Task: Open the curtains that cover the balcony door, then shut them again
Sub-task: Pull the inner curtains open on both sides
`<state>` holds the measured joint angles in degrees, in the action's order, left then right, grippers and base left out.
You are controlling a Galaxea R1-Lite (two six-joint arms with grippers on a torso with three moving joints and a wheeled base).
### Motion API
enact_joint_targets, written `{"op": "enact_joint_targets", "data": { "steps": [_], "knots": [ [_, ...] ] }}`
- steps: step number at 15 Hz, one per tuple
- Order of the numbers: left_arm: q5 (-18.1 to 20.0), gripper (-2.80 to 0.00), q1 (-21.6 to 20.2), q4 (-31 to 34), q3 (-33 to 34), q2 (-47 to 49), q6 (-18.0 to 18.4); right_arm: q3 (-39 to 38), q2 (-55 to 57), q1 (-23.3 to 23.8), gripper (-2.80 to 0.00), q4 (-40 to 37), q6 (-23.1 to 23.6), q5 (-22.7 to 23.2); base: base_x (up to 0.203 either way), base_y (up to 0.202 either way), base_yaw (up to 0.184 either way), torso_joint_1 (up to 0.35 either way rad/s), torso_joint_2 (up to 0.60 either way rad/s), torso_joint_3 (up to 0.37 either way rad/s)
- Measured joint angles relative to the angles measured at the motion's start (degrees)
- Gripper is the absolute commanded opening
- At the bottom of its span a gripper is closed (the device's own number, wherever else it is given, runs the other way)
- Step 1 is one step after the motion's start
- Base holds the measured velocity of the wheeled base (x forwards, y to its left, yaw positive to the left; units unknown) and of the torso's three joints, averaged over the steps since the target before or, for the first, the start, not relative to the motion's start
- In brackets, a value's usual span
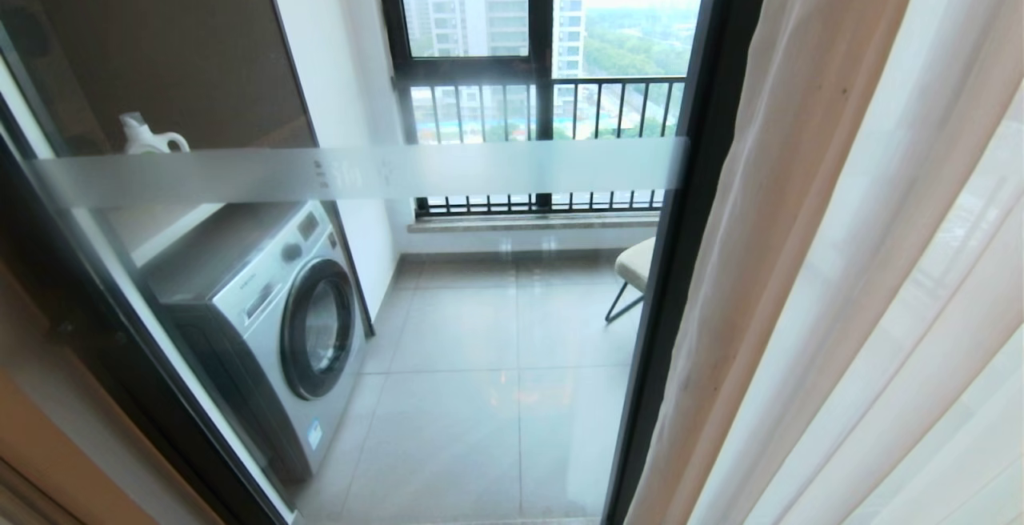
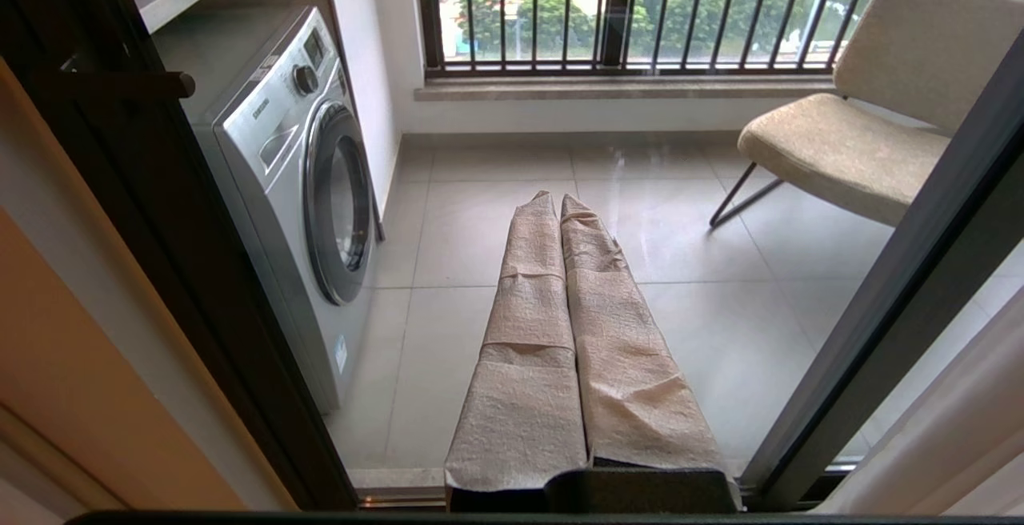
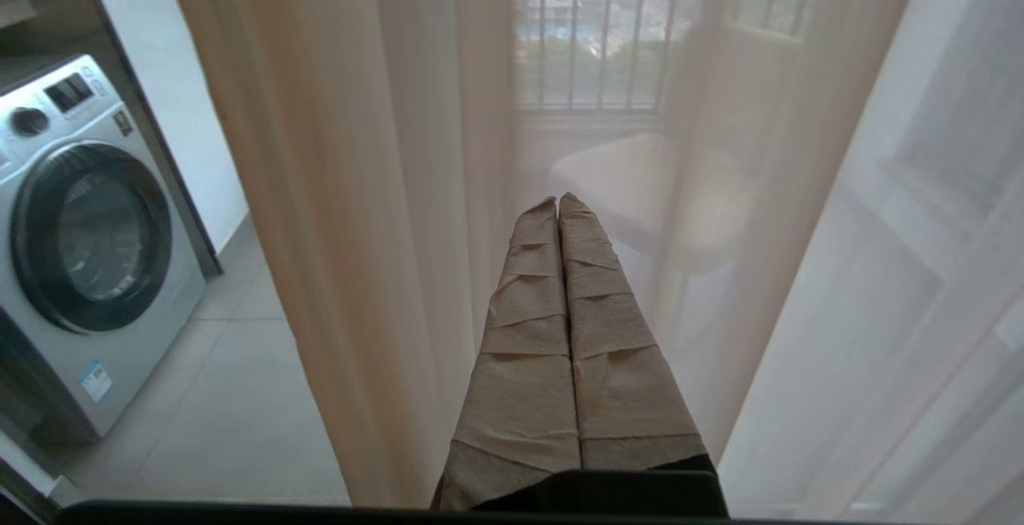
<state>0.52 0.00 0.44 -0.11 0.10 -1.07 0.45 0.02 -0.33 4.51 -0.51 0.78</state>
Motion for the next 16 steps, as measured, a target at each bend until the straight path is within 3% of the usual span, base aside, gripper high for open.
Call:
{"op": "enact_joint_targets", "data": {
  "steps": [5,9,10,16],
  "knots": [
    [0.01,-2.80,0.00,0.02,0.00,-0.02,0.00,8.67,3.71,0.04,-2.80,-1.13,1.21,12.34,0.000,0.000,0.000,0.000,0.00,0.000],
    [0.00,-2.80,0.00,0.01,0.01,-0.02,-0.02,16.46,15.93,-0.07,-2.80,2.97,3.41,21.61,0.000,0.000,0.000,0.000,0.00,0.000],
    [-0.01,-2.80,0.00,0.00,0.01,-0.02,0.00,18.35,20.11,-0.16,0.00,5.33,3.96,23.47,0.000,0.000,0.000,0.000,0.00,0.000],
    [-0.03,-2.80,0.00,0.00,0.01,-0.02,0.00,30.26,44.67,-4.56,0.00,20.16,5.20,27.31,0.000,0.000,0.000,0.000,0.00,0.000]
  ]
}}
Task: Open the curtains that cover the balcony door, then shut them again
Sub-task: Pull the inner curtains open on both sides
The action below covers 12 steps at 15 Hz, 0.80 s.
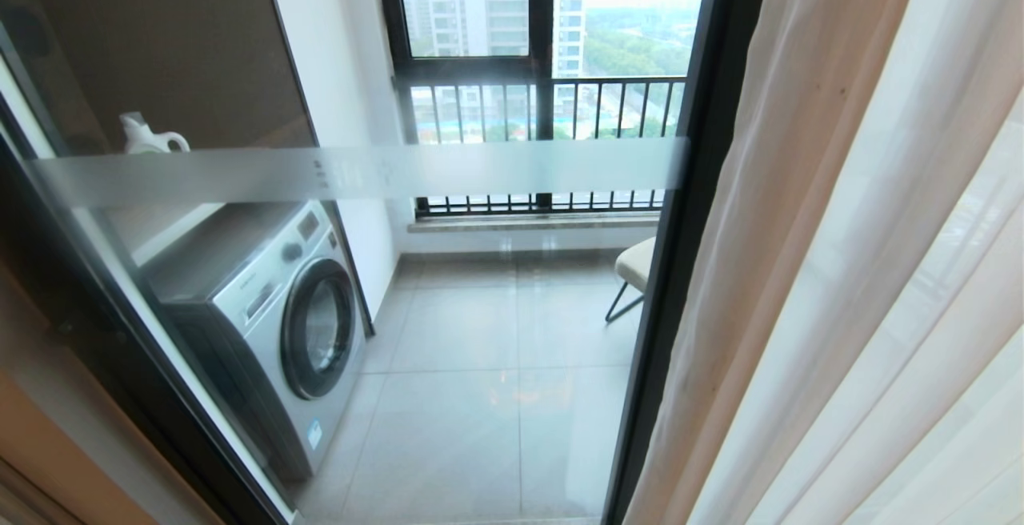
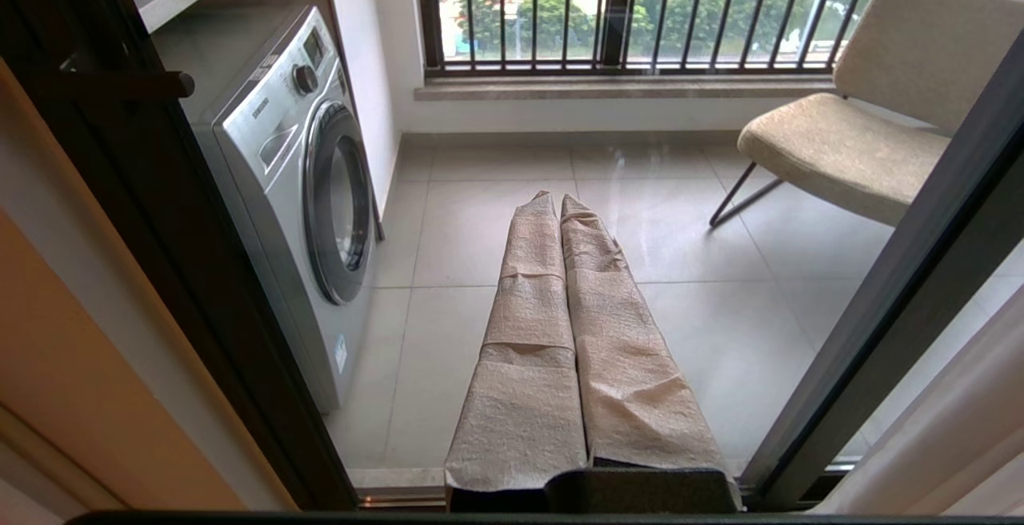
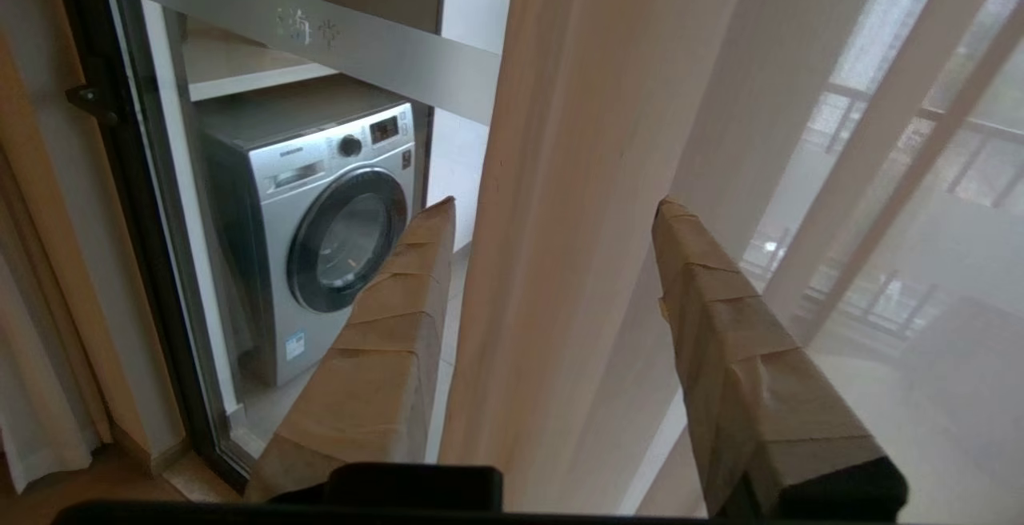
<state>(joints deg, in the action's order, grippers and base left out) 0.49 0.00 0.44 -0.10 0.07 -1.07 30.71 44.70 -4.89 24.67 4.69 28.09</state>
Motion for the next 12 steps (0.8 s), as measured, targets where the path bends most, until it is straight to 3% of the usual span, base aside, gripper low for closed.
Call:
{"op": "enact_joint_targets", "data": {
  "steps": [6,12],
  "knots": [
    [0.03,-2.80,0.00,0.00,0.00,0.00,-0.02,7.55,17.04,-6.94,0.00,10.09,0.09,-0.15,0.000,0.000,0.000,0.000,0.00,0.000],
    [0.03,-2.80,0.00,0.00,-0.01,0.00,-0.02,14.40,29.13,-8.57,0.00,14.12,0.21,-2.39,0.000,0.000,0.000,0.000,0.00,0.000]
  ]
}}
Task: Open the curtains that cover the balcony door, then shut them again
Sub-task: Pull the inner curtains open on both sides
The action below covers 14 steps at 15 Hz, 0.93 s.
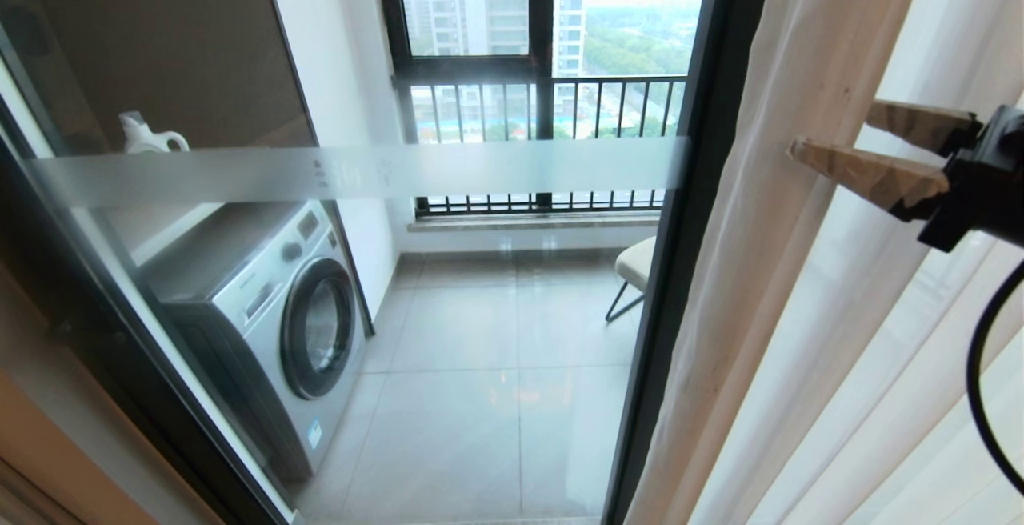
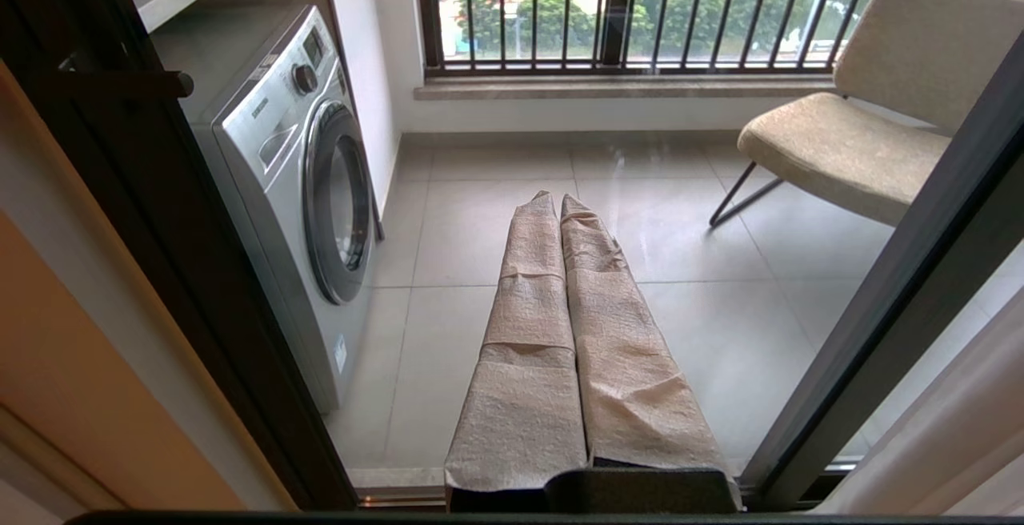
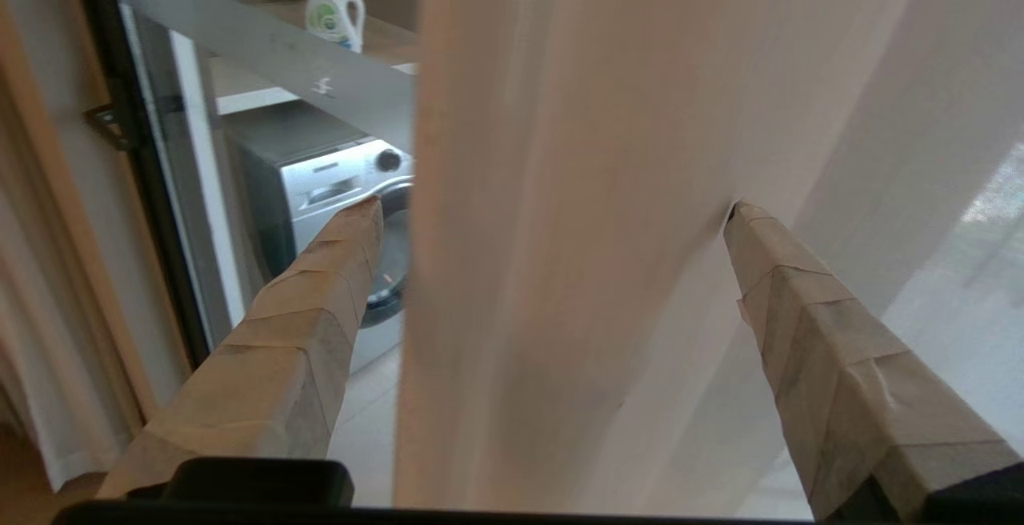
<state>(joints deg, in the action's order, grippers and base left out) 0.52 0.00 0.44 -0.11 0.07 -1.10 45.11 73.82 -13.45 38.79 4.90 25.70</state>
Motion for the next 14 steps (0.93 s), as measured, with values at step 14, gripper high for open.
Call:
{"op": "enact_joint_targets", "data": {
  "steps": [14],
  "knots": [
    [0.00,-2.80,0.00,0.00,0.00,-0.02,-0.01,11.76,15.71,-5.96,0.00,7.76,-3.96,-20.70,0.000,0.000,0.000,0.000,0.00,0.000]
  ]
}}
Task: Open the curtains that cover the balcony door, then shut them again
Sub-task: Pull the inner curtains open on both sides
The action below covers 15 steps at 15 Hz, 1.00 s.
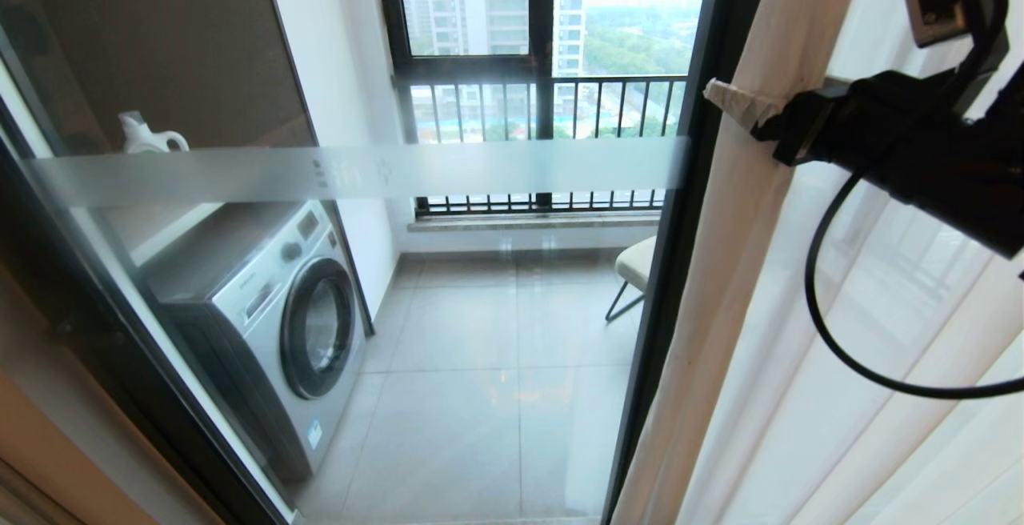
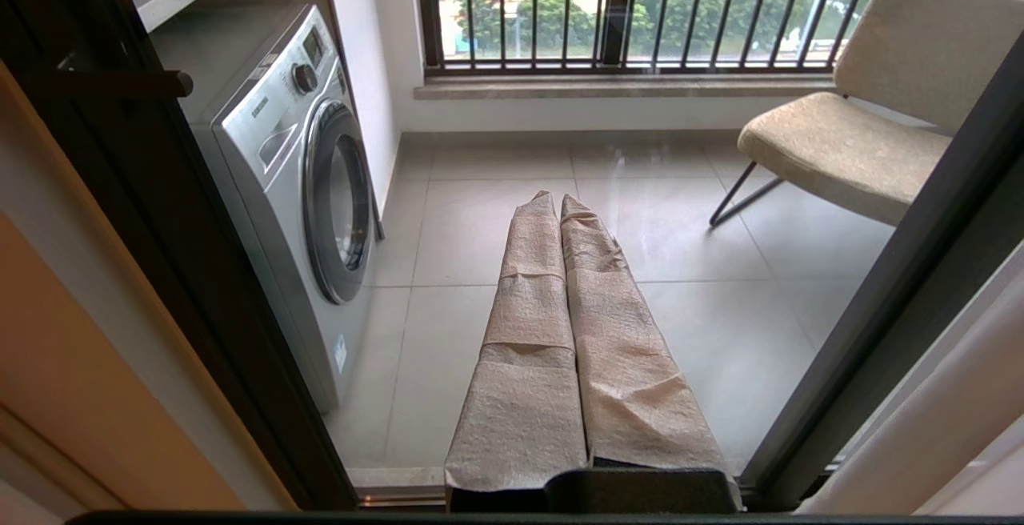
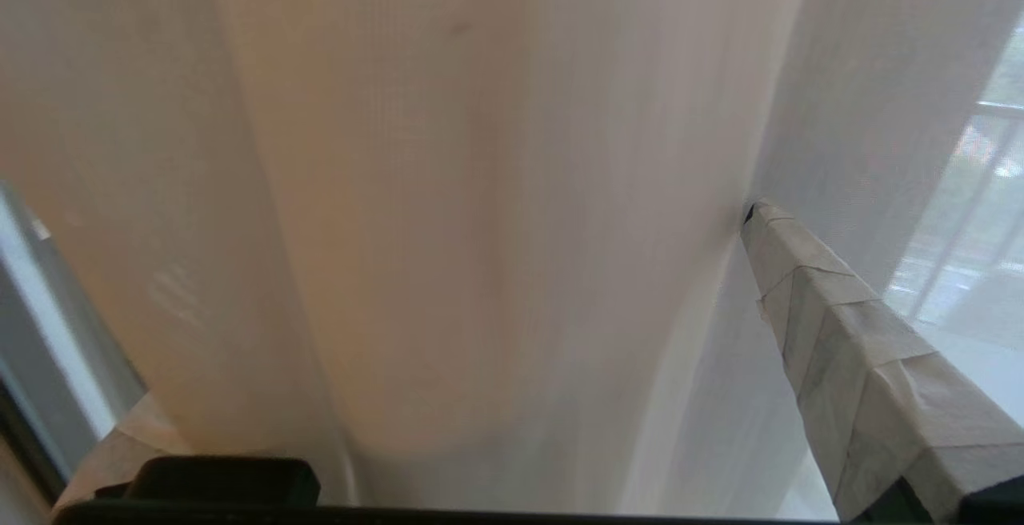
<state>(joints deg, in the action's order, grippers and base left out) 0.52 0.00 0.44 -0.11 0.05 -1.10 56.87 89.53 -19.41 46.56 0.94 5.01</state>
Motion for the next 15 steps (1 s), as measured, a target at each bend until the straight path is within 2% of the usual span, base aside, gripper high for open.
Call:
{"op": "enact_joint_targets", "data": {
  "steps": [1,2,7,15],
  "knots": [
    [0.02,-2.80,0.00,0.02,0.00,0.00,-0.02,0.82,0.74,-0.07,0.00,0.00,0.05,-1.72,0.000,0.000,0.000,0.000,0.00,0.000],
    [0.00,-2.80,0.00,0.02,0.00,0.00,0.01,1.39,1.35,-0.11,-2.80,0.05,0.07,-3.67,0.000,0.000,0.000,0.000,0.00,0.000],
    [0.00,-2.80,0.00,0.00,0.00,0.00,0.01,1.50,2.47,-0.11,-2.80,1.71,0.10,-6.48,0.000,0.000,0.000,0.000,0.00,0.000],
    [0.00,-2.80,0.07,0.00,0.01,0.00,-0.02,1.97,1.26,-0.87,-2.80,1.16,1.09,-16.25,0.000,0.000,0.000,0.000,0.00,0.000]
  ]
}}
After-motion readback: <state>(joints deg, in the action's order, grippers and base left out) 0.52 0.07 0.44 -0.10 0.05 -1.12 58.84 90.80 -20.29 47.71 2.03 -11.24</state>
